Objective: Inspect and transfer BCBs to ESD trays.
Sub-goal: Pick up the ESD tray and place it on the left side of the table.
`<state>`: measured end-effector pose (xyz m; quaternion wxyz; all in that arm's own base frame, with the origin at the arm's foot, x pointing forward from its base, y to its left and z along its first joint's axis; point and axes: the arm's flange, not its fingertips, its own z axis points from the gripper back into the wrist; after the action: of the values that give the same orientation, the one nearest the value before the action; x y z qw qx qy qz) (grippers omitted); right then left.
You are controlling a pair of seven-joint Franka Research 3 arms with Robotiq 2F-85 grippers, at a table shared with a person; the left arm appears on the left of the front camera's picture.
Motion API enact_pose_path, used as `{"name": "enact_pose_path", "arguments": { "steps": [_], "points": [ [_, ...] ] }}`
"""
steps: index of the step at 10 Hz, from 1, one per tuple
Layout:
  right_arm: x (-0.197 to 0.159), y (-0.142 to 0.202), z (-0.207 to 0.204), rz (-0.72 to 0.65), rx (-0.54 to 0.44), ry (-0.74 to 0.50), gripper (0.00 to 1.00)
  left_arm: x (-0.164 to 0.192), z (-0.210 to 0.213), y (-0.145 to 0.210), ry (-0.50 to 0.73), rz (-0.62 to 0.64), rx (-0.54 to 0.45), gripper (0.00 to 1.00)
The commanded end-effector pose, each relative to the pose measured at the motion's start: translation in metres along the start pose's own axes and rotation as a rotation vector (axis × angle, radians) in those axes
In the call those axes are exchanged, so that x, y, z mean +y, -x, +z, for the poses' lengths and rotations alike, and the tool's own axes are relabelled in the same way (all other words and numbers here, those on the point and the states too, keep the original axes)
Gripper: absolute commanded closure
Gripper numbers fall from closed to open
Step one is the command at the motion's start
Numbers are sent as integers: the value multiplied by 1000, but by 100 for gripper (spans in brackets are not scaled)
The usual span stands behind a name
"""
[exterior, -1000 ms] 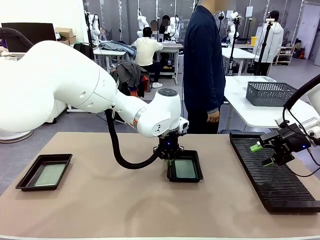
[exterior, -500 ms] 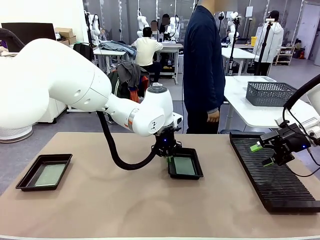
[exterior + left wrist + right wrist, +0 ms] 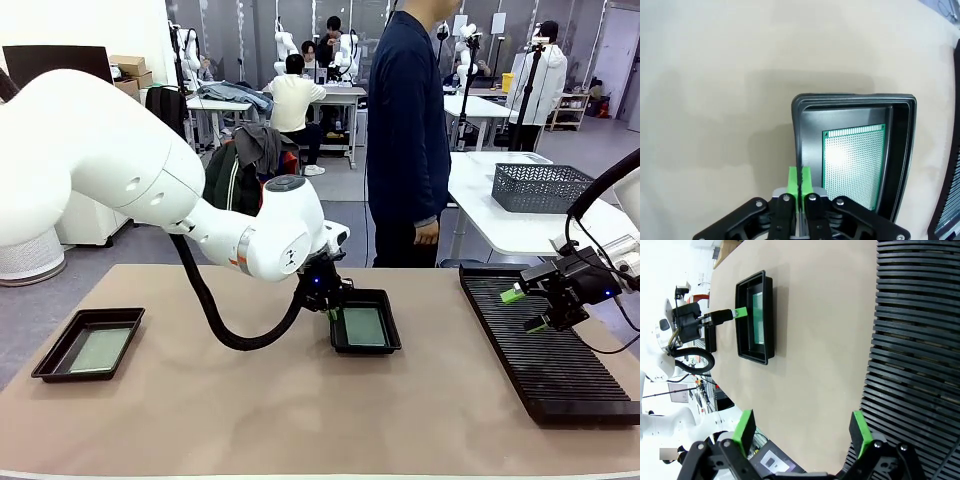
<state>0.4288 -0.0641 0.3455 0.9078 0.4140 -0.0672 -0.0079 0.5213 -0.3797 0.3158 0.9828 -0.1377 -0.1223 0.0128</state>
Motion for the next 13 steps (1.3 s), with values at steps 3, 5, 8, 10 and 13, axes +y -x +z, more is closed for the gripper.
{"name": "enact_pose_path", "arguments": {
  "steps": [3, 5, 8, 10, 13],
  "points": [
    [0, -1, 0, -7, -1, 17, 0, 40, 35, 8, 66, 8, 13, 100],
    [0, -1, 0, -7, -1, 17, 0, 70, 62, 4, 93, 9, 21, 100],
    [0, -1, 0, -7, -1, 17, 0, 123, 98, 7, 85, 0, 32, 100],
    [0, -1, 0, -7, -1, 17, 0, 166, 116, 15, 79, -17, 47, 100],
    [0, -1, 0, -7, -1, 17, 0, 219, 137, 25, 46, -34, 52, 100]
  ]
}}
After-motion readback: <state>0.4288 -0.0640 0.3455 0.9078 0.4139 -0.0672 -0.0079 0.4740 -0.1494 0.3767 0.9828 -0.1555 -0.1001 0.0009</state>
